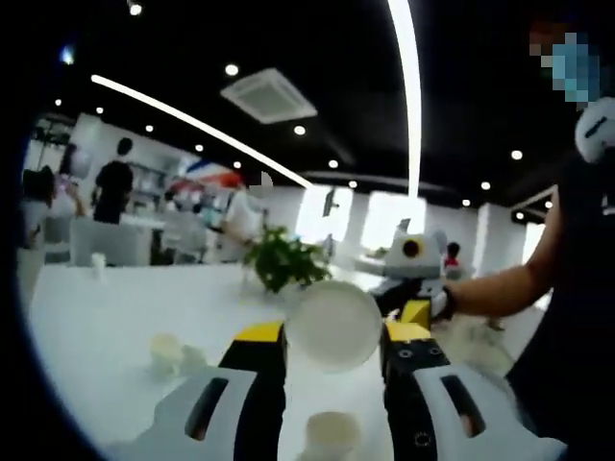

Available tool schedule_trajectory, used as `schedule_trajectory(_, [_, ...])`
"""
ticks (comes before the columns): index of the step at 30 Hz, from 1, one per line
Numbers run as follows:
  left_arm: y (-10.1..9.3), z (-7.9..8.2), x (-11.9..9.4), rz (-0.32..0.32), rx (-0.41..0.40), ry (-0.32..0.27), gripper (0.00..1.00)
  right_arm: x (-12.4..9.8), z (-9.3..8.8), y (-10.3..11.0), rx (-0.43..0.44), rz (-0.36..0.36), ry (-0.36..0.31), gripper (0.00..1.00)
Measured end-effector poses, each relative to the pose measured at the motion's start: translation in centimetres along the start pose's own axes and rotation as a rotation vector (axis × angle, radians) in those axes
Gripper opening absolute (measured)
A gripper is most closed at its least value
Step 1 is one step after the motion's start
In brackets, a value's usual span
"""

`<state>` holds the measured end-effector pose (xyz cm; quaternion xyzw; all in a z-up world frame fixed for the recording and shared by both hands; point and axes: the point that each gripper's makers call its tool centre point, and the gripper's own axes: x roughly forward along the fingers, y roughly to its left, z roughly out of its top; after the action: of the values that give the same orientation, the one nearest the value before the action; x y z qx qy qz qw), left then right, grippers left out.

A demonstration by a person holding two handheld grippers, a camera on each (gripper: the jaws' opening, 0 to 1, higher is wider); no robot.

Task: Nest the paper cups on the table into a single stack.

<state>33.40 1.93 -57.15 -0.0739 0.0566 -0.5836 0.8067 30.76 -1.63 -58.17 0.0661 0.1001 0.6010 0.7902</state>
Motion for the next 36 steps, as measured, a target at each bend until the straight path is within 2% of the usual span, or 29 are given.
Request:
schedule_trajectory(2, [-0.4, -0.3, -0.1, -0.019, 0.047, 0.036, 0.36, -0.1, -0.1, 0.1, 0.003, 0.016, 0.003, 0.15])
schedule_trajectory(5, [-0.3, -1.3, -0.1, -0.034, 0.081, 0.095, 0.36, -0.1, 0.1, 0.5, 0.003, 0.039, -0.005, 0.11])
schedule_trajectory(8, [-0.8, -2.1, 0.1, -0.049, 0.095, 0.128, 0.36, 0.0, 0.4, 1.1, 0.003, 0.070, -0.014, 0.07])
schedule_trajectory(13, [-1.1, -2.5, 0.6, -0.059, 0.108, 0.134, 0.36, 0.0, 0.1, 1.6, -0.012, 0.104, 0.006, 0.03])
schedule_trajectory(19, [-1.2, -3.0, 0.9, -0.064, 0.104, 0.149, 0.37, -0.1, -0.1, 2.6, 0.013, 0.149, 0.028, 0.00])
schedule_trajectory(25, [-1.4, -3.0, 1.0, -0.062, 0.114, 0.151, 0.37, -0.1, 0.1, 2.6, -0.005, 0.138, 0.048, 0.00])
schedule_trajectory(27, [-1.1, -3.0, 1.0, -0.048, 0.120, 0.154, 0.38, -0.1, 0.0, 2.5, -0.030, 0.122, 0.072, 0.00])
schedule_trajectory(30, [-0.7, -3.2, 0.8, -0.021, 0.127, 0.169, 0.41, -0.1, -0.6, 2.1, -0.083, 0.091, 0.152, 0.00])
schedule_trajectory(36, [0.5, -4.4, 0.0, 0.059, 0.120, 0.210, 0.55, -0.6, -0.9, 1.8, -0.134, 0.035, 0.244, 0.00])
